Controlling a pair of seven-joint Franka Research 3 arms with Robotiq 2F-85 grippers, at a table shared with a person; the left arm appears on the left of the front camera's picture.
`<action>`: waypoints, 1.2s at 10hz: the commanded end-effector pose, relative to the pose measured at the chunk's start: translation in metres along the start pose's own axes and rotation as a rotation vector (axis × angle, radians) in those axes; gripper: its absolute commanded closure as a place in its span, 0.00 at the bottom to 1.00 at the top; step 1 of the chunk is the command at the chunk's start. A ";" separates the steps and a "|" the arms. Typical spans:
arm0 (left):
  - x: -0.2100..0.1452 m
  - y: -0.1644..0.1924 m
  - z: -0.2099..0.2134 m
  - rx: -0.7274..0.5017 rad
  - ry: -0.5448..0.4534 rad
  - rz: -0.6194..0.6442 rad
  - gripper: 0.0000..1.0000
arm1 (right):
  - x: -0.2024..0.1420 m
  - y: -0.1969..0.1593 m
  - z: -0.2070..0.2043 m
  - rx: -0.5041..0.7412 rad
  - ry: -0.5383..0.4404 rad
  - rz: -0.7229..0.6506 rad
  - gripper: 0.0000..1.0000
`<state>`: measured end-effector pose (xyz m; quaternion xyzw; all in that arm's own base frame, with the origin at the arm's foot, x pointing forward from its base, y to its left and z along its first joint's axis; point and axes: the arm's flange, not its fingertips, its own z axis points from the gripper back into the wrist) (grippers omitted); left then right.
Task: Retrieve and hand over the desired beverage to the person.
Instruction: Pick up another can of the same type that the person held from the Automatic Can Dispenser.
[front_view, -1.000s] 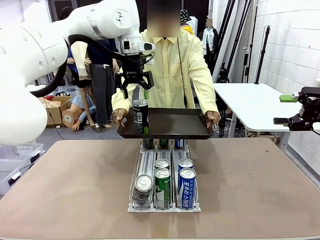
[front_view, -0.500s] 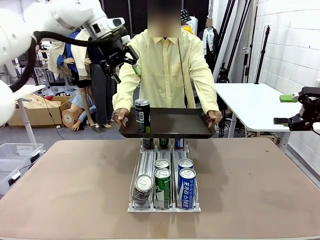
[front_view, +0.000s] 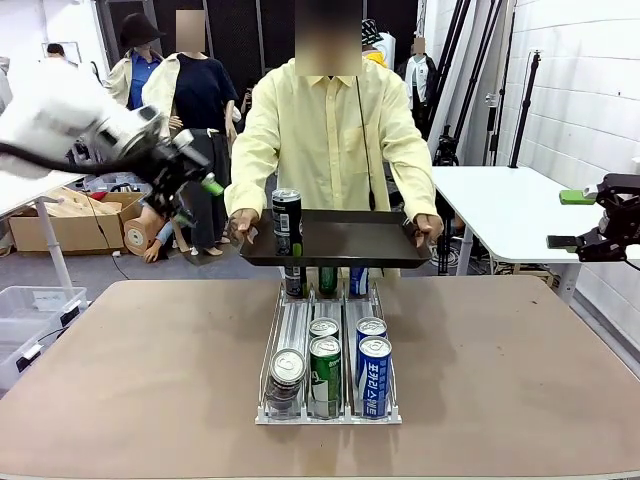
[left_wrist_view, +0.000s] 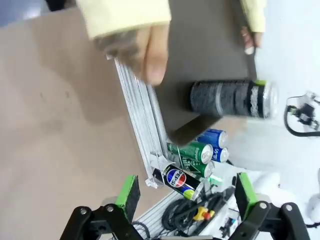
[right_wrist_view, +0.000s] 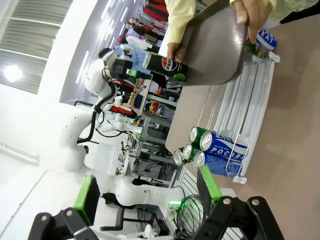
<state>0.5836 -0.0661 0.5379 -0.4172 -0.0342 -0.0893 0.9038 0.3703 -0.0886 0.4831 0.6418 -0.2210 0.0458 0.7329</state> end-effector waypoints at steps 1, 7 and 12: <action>-0.073 0.049 -0.004 -0.213 -0.086 -0.034 0.00 | 0.000 0.001 0.000 0.011 0.000 -0.007 0.00; -0.115 0.128 0.048 -0.541 -0.279 -0.056 0.00 | 0.000 0.001 0.000 0.011 0.000 -0.007 0.00; -0.106 0.127 0.056 -0.576 -0.310 -0.063 0.00 | 0.000 0.001 0.000 0.011 0.000 -0.007 0.00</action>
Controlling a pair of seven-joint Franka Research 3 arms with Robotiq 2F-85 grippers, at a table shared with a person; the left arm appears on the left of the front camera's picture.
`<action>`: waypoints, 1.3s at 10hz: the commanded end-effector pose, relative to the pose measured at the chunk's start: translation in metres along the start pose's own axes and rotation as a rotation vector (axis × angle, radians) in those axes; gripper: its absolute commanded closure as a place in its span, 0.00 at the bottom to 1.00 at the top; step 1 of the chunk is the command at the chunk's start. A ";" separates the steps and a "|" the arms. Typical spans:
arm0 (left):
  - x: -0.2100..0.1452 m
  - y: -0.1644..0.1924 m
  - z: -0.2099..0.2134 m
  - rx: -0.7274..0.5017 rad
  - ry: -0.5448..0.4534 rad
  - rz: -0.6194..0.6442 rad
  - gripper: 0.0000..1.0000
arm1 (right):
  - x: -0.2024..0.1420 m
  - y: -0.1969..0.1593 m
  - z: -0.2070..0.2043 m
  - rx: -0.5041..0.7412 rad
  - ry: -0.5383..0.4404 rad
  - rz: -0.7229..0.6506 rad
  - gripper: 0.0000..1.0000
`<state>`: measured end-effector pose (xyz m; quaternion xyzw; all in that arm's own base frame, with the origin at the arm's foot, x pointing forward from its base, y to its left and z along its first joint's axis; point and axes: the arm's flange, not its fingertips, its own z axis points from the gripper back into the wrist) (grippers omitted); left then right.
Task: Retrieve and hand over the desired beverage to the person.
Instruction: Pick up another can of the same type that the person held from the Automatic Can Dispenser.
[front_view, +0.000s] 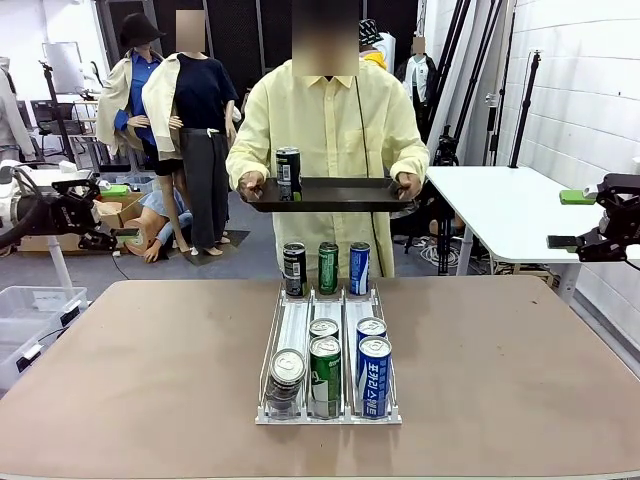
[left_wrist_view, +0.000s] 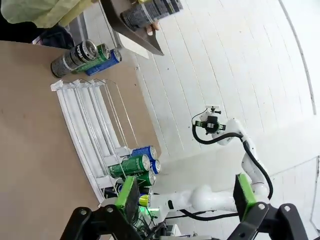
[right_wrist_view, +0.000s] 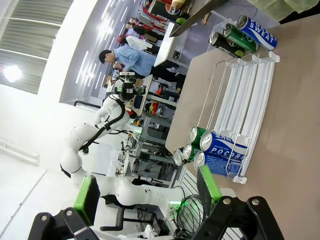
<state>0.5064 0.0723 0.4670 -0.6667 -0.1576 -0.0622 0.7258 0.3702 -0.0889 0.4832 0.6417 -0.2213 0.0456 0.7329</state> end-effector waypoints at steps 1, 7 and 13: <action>-0.003 0.002 0.000 0.012 -0.003 0.005 0.00 | 0.000 0.001 0.000 0.011 0.001 -0.007 0.00; -0.003 0.002 0.000 0.012 -0.003 0.005 0.00 | 0.000 0.001 0.000 0.011 0.001 -0.007 0.00; -0.003 0.002 0.000 0.012 -0.003 0.005 0.00 | 0.000 0.001 0.000 0.011 0.001 -0.007 0.00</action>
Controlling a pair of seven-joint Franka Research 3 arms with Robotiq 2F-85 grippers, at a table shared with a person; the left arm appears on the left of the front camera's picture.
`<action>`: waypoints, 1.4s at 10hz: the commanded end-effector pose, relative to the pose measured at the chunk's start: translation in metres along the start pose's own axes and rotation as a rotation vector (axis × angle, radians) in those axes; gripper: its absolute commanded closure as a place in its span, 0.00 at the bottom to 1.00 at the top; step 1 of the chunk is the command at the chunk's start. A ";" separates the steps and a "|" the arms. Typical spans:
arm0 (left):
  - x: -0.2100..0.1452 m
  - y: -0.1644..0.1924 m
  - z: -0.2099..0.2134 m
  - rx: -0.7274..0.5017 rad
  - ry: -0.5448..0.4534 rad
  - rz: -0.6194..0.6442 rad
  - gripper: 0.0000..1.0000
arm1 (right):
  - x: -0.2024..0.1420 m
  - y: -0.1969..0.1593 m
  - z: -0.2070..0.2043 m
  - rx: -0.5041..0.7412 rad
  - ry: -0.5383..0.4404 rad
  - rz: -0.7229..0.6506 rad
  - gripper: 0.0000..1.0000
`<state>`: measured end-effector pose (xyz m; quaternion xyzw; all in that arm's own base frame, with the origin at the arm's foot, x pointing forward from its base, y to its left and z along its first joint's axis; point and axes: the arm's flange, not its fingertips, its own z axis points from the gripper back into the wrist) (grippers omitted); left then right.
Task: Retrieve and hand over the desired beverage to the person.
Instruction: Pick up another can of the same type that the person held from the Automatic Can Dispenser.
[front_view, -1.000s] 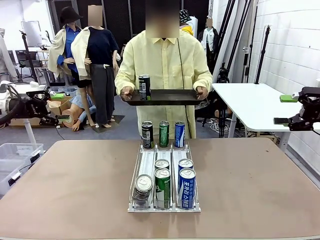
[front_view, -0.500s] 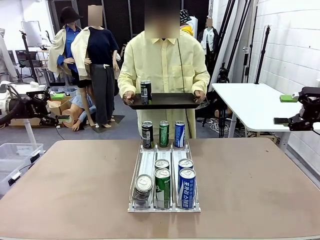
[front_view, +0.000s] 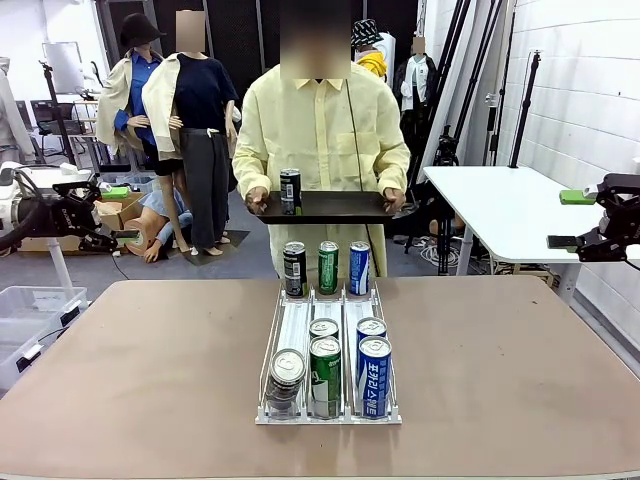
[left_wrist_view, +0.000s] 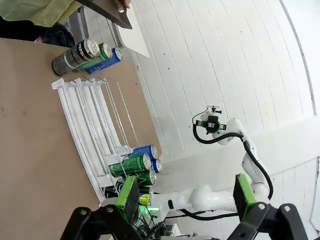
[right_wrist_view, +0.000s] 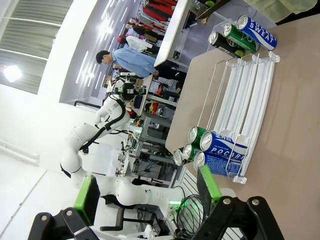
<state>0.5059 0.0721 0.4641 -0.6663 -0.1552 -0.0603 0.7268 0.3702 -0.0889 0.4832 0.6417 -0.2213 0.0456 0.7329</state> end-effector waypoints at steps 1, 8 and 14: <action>-0.002 -0.001 0.000 0.010 -0.004 -0.001 0.00 | 0.000 0.001 0.000 0.011 0.001 -0.007 0.00; -0.002 -0.001 0.000 0.010 -0.004 -0.001 0.00 | 0.000 0.001 0.000 0.011 0.001 -0.007 0.00; -0.002 -0.001 0.000 0.010 -0.004 -0.001 0.00 | 0.000 0.001 0.000 0.011 0.001 -0.007 0.00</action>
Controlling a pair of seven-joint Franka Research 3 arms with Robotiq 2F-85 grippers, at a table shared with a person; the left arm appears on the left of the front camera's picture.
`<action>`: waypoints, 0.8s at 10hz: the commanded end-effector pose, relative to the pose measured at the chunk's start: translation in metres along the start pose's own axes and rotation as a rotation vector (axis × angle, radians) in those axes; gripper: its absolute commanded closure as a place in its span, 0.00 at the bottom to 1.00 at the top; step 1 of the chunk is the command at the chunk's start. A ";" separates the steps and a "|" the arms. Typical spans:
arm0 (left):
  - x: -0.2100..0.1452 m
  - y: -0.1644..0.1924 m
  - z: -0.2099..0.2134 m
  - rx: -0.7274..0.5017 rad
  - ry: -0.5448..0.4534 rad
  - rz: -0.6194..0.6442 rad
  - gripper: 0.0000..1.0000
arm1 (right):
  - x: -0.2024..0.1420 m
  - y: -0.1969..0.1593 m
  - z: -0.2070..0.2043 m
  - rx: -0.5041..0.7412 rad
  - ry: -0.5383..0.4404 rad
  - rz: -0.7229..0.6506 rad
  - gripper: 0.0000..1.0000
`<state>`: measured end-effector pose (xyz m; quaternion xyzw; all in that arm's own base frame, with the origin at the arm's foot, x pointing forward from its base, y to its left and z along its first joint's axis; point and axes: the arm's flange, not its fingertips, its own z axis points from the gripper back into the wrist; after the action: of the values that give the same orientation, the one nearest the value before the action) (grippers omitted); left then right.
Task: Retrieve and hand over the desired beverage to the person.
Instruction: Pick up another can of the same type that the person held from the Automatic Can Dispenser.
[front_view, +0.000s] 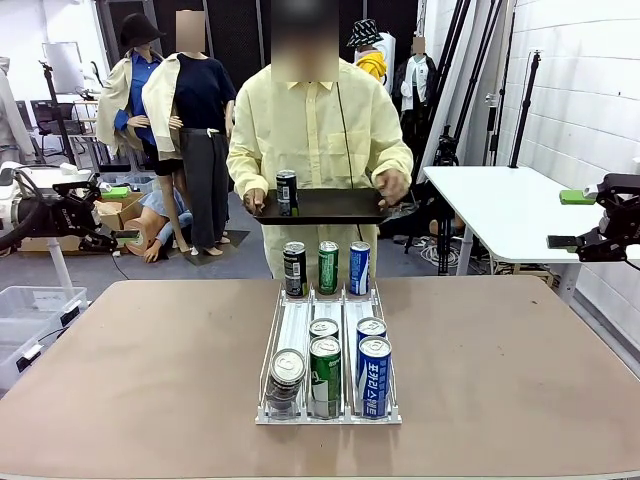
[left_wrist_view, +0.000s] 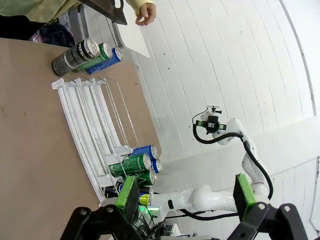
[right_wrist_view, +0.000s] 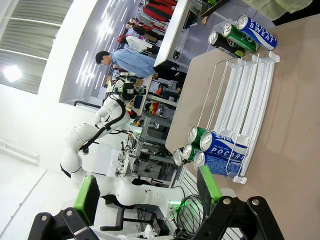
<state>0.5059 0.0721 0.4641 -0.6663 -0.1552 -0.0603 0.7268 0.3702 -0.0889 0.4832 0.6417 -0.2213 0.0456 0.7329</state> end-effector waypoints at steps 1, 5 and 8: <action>-0.002 -0.001 0.000 0.010 -0.004 -0.001 0.00 | 0.000 0.001 0.000 0.011 0.001 -0.007 0.00; -0.002 -0.001 0.000 0.010 -0.004 -0.001 0.00 | 0.000 0.001 0.000 0.011 0.001 -0.007 0.00; -0.002 -0.001 0.000 0.010 -0.004 -0.001 0.00 | 0.000 0.001 0.000 0.011 0.001 -0.007 0.00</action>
<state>0.5059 0.0721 0.4641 -0.6663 -0.1552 -0.0603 0.7268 0.3702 -0.0889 0.4832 0.6417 -0.2213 0.0456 0.7329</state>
